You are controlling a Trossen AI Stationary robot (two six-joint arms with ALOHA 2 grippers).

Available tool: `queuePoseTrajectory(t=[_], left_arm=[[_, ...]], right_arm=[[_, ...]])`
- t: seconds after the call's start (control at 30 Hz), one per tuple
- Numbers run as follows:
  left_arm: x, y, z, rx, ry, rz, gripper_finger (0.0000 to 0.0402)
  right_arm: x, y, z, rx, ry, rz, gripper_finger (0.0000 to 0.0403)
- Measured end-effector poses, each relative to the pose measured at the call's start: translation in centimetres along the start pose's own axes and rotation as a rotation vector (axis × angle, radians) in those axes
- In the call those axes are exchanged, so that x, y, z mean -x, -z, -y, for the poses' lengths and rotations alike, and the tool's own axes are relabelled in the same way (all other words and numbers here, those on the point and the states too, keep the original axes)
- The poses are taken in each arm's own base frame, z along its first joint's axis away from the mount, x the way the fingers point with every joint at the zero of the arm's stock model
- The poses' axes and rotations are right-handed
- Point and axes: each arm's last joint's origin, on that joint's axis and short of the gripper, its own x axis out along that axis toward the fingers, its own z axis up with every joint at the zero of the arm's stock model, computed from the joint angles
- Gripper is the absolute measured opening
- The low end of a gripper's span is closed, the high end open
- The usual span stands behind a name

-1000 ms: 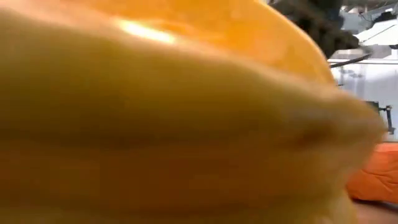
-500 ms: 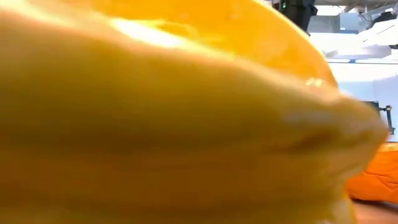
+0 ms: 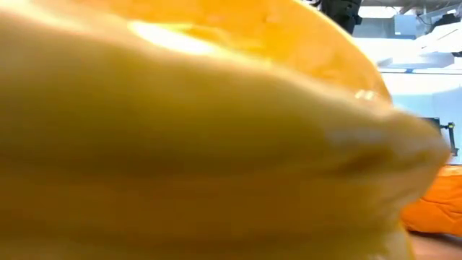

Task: Build produce basket
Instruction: Adjust the gold wire basket

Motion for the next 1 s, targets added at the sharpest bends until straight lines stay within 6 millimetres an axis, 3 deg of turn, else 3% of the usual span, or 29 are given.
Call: queuePoseTrajectory(t=[0.2,0.63,1.0], left_arm=[[0.0,0.0,0.0,-0.008,0.000,0.000,0.0215],[0.0,0.0,0.0,-0.009,0.001,-0.001,0.0215],[0.0,0.0,0.0,-0.010,0.002,-0.002,0.0215]], right_arm=[[0.1,0.3,-0.2,0.014,-0.007,0.001,0.0076],[0.1,0.2,-0.2,0.023,-0.005,0.000,0.0094],[2.7,-1.1,-0.4,0.081,0.000,0.049,0.0121]])
